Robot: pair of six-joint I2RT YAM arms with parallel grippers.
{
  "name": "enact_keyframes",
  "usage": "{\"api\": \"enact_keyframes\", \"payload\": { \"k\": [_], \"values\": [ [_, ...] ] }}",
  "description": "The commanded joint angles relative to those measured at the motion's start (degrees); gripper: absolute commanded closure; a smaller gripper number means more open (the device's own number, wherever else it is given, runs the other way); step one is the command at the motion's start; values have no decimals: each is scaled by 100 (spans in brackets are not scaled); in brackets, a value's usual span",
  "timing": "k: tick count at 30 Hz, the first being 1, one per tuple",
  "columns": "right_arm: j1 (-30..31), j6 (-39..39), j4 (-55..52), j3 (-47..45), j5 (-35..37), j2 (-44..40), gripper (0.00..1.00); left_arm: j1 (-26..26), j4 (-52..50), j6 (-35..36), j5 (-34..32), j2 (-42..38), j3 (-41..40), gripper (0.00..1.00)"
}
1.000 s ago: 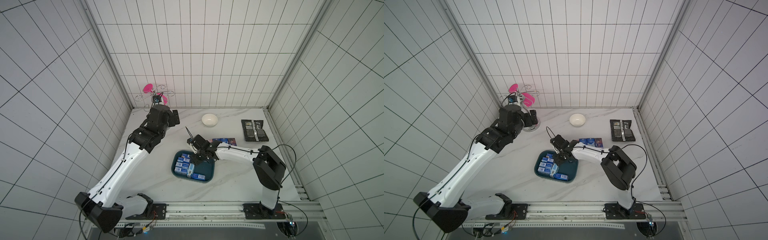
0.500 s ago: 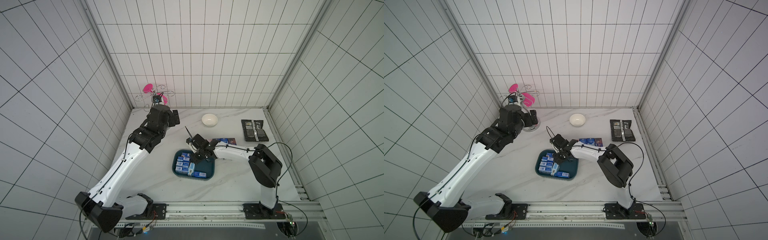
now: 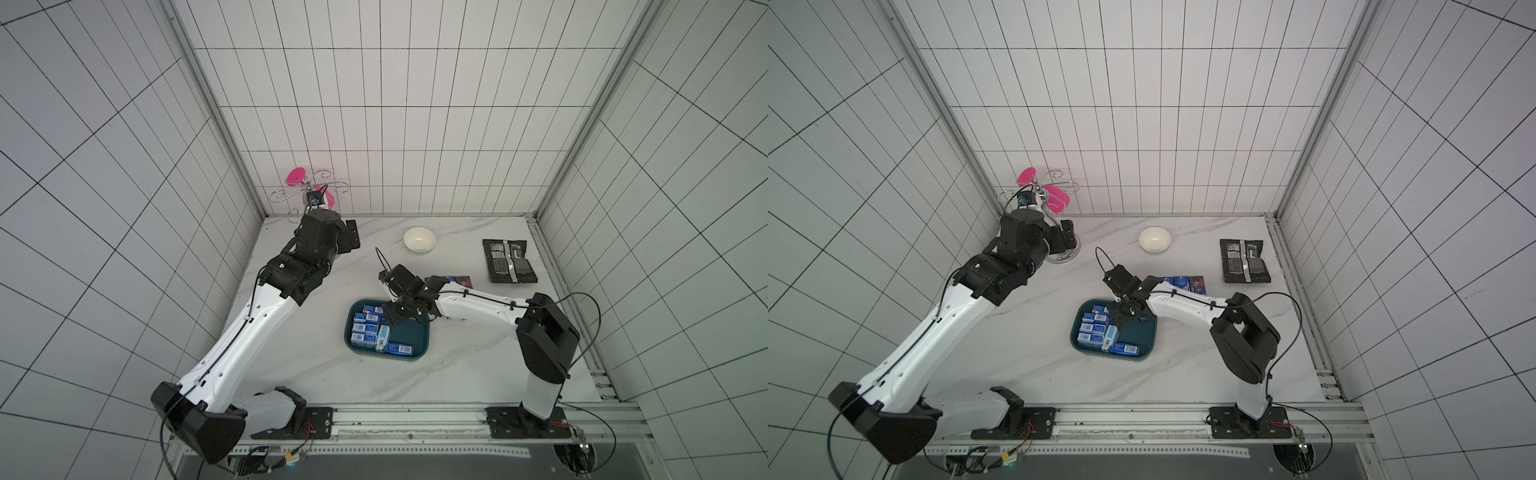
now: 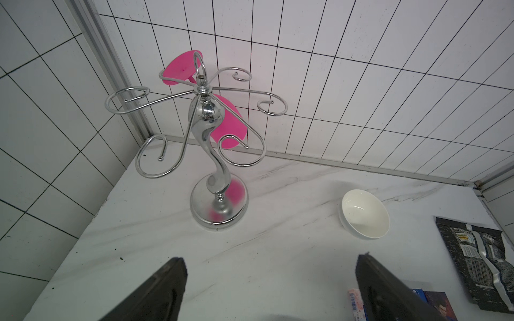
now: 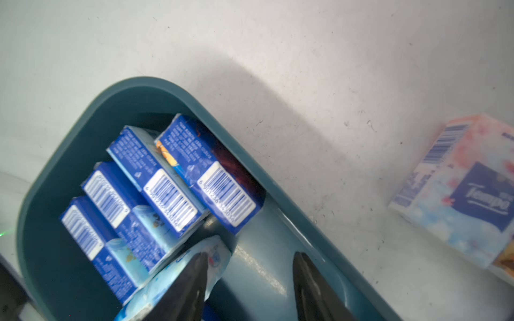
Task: Take the pocket tissues out of the storage box
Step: Pick up the pocket tissues from the storage box.
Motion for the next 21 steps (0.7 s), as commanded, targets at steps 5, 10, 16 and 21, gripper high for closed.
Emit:
{"api": "enact_keyframes", "payload": {
  "k": [5,10,16,21],
  "values": [
    [314,1177,335,-469,-360,-269,43,13,67,-12,46,48,109,2],
    [406,1343,461,-503,-266,-147,43,5,52,12,73,22,140,2],
    [415,1542,648,-550,-428,87,48,22,39,63,47,-74,103,2],
    [415,1625,650,-644,-320,114,51,48,65,73,65,-141,55,2]
  ]
}}
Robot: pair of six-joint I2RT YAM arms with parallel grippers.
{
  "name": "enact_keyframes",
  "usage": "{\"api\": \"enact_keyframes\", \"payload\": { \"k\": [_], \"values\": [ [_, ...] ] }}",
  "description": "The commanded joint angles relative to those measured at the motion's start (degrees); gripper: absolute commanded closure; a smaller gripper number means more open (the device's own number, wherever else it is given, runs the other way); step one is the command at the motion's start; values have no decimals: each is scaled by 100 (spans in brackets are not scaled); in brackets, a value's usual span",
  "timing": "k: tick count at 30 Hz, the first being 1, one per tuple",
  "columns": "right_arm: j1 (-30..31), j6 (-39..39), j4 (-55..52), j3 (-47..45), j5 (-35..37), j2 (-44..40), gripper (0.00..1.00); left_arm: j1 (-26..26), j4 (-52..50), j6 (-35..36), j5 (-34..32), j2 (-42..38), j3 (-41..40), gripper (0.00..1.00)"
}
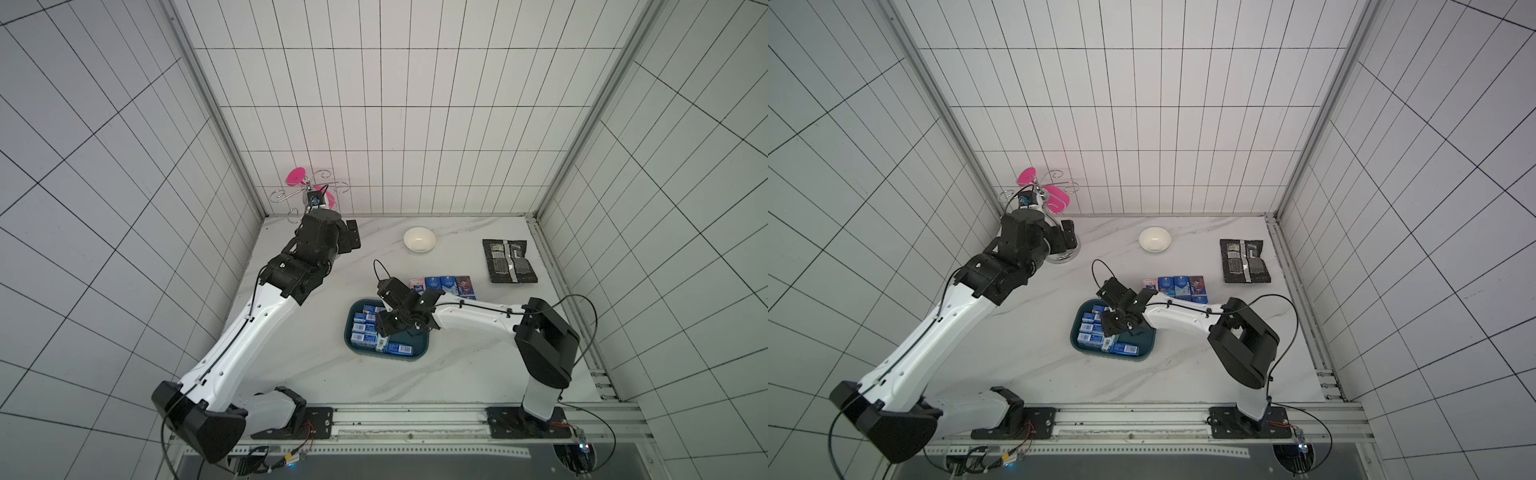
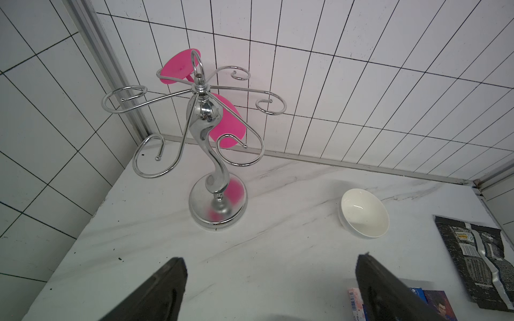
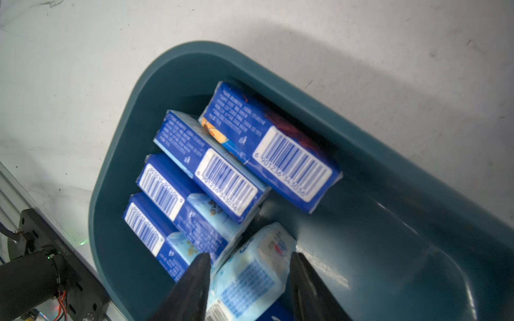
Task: Take the pocket tissues out of the storage box
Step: Pick up the pocket tissues from the storage box.
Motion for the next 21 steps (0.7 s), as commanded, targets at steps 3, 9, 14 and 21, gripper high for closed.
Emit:
{"api": "enact_keyframes", "payload": {
  "k": [3,9,14,21],
  "values": [
    [34,173,44,-280,134,15,53,37,61,70,61,-134,60,2],
    [34,240,171,-380,15,92,63,37,72,39,85,-145,31,2],
    [34,261,319,-462,-70,90,78,37,69,35,80,-145,48,2],
    [34,158,259,-453,99,-399,84,28,62,0,106,-93,113,2]
  ]
}}
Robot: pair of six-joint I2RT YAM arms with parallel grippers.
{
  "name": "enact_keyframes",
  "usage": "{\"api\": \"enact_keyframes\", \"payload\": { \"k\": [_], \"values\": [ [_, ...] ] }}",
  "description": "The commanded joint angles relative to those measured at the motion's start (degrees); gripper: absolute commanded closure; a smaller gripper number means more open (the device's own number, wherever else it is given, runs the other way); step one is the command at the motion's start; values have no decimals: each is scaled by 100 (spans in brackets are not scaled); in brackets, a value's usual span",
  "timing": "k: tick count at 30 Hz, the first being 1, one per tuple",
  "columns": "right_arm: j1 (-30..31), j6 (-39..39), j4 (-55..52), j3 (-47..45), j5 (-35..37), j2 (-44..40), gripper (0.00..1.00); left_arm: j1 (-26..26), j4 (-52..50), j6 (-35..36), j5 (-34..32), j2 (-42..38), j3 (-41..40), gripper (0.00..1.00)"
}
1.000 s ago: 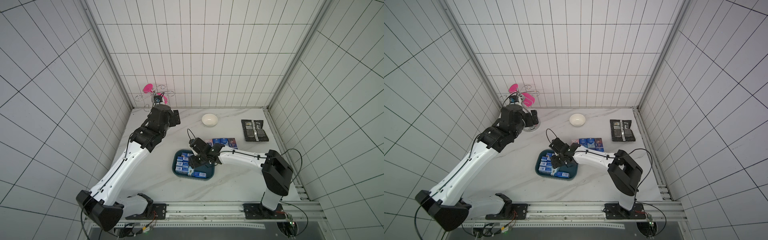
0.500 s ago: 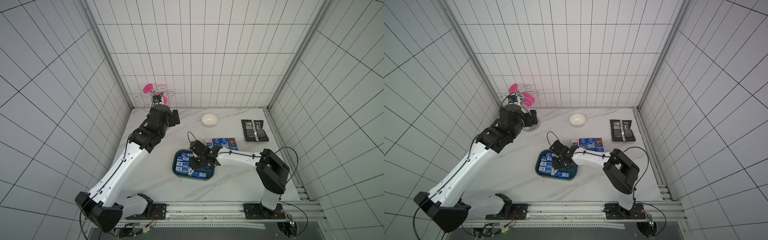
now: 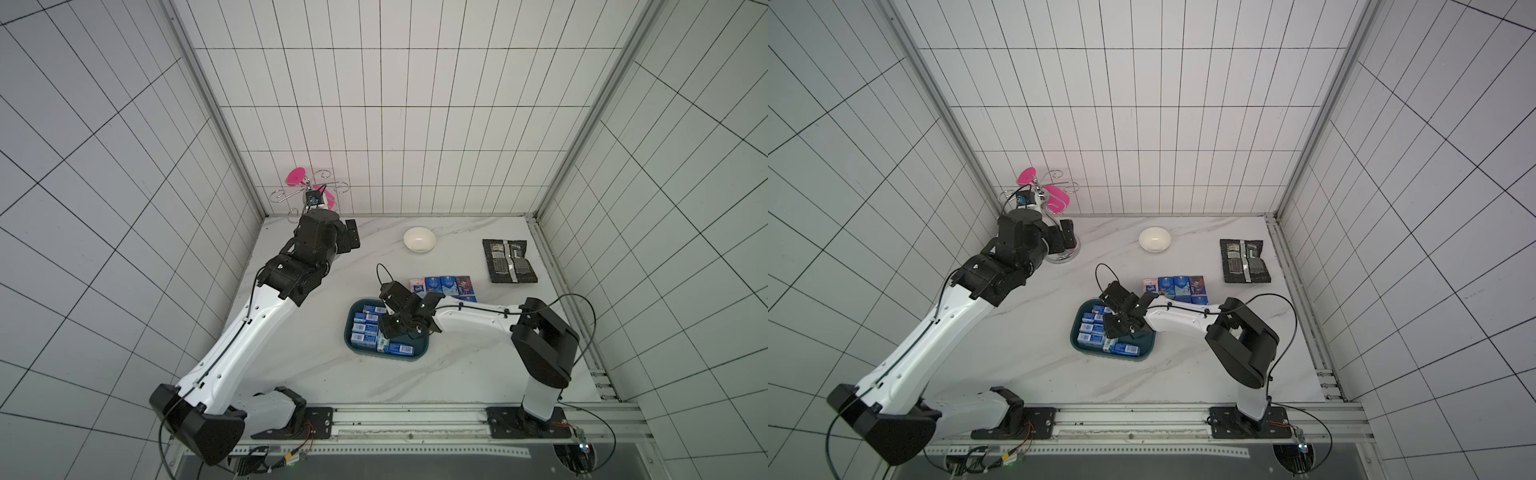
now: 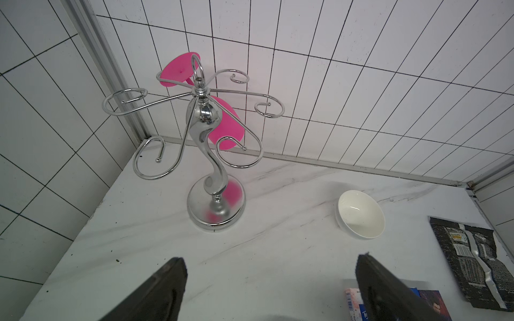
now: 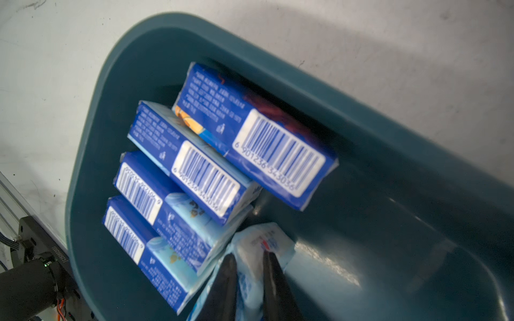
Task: Take the pocket tissues out of the storage box
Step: Pick up the pocket tissues from the storage box, then place the pocket tissues at the center of the board.
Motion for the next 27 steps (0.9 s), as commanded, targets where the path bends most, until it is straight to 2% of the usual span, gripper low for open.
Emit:
{"api": "enact_keyframes", "payload": {
  "k": [1,9,19,22,27],
  "values": [
    [32,-100,-88,-137,160,-436,84,13,39,6,45,-40,126,2],
    [-172,-376,-703,-118,588,-1468,82,4,3,42,19,-45,235,2],
    [-1255,-835,-2155,-1248,878,-3550,79,13,54,81,10,9,235,2],
    [-1352,-1052,-2801,-1346,937,-3675,78,13,108,37,67,69,231,2],
    [-1346,-1203,-3348,-1549,1223,-3233,79,4,171,-4,98,153,235,2]
  ]
}}
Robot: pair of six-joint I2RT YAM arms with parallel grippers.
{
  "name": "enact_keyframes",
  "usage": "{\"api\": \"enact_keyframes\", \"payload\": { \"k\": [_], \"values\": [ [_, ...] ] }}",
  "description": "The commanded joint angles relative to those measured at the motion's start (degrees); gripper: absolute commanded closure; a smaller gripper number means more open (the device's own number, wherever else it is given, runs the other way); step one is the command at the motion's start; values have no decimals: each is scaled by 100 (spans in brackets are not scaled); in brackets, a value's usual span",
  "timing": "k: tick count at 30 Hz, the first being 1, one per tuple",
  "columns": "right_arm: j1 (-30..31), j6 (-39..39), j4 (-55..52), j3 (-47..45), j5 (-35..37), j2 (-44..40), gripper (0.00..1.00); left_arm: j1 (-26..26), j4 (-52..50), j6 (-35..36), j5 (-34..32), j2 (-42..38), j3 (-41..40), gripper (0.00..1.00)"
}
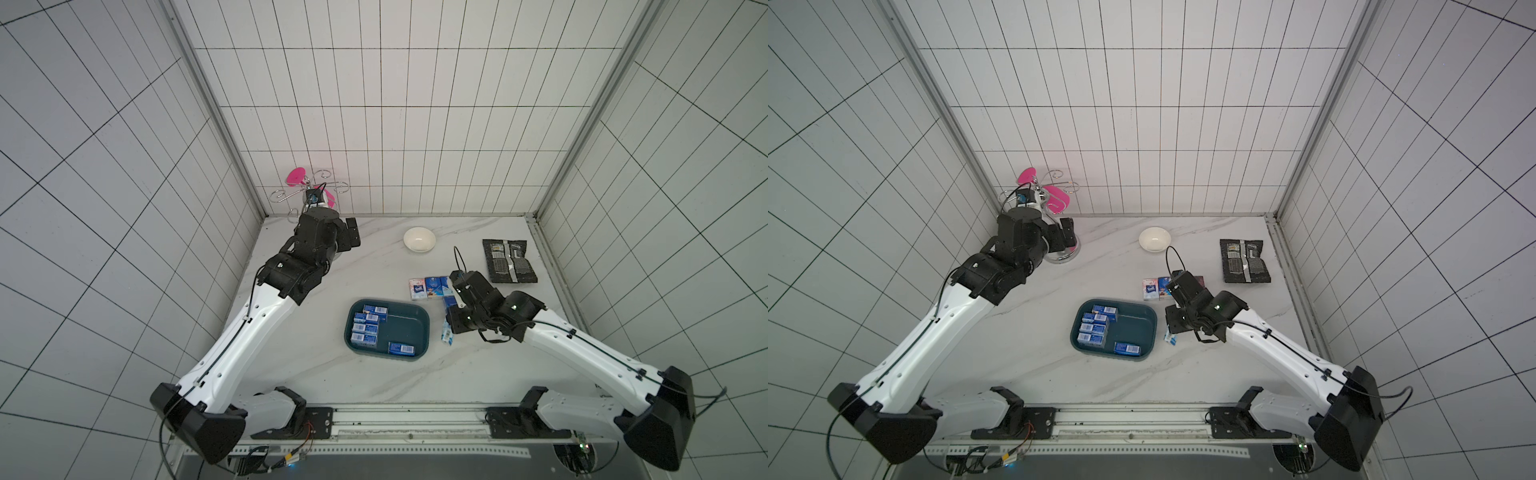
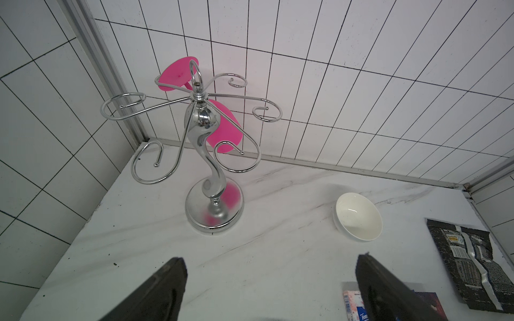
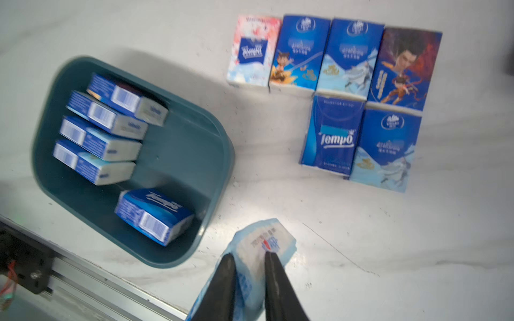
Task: Take the pocket tissues out of the storage box
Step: Place the pocket tissues at the center of the board.
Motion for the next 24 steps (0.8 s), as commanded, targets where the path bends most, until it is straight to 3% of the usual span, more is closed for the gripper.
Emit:
{"api": "enact_keyframes", "payload": {
  "k": [1,6,10,14,18,21,24],
  "values": [
    [-19,-210,-646,-336,374,331,79,4,139,-13,69,84,148,2],
    [-22,-214,-460,-450,905,906,79,4,131,16,38,80,170,2],
    [46,-234,-327,-388,899,1334,78,17,89,79,-21,27,192,2],
    [100,-240,-198,-287,835,1582,67,31,84,94,-57,-30,148,2],
    [120,-245,-39,-220,765,1681,63,31,73,81,-49,-57,126,2],
    [122,-173,65,-204,782,1548,62,31,59,80,-49,-40,148,2],
    [120,-91,78,-193,770,1165,52,31,43,72,-25,-40,167,2]
  ]
}}
